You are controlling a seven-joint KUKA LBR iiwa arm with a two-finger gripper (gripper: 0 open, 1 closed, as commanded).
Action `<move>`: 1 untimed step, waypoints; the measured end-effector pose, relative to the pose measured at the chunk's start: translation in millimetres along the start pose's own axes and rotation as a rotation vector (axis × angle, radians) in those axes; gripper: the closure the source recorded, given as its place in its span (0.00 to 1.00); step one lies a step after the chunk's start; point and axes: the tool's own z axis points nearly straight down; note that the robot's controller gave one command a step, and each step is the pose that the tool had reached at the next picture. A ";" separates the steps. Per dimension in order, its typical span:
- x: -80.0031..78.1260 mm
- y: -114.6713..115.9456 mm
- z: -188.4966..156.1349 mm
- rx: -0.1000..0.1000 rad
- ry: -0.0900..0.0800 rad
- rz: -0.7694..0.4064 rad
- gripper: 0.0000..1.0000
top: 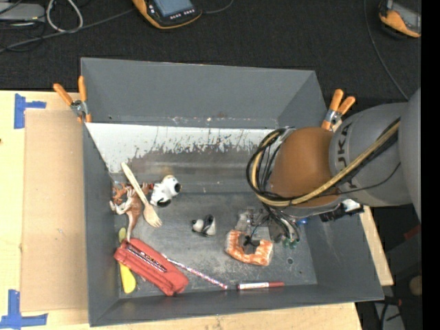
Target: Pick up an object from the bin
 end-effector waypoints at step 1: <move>3.0 -3.2 -65.8 0.001 0.009 -0.049 1.00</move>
Offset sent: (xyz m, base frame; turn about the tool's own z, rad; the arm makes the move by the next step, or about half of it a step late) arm -0.0087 -0.0157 0.1763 0.0481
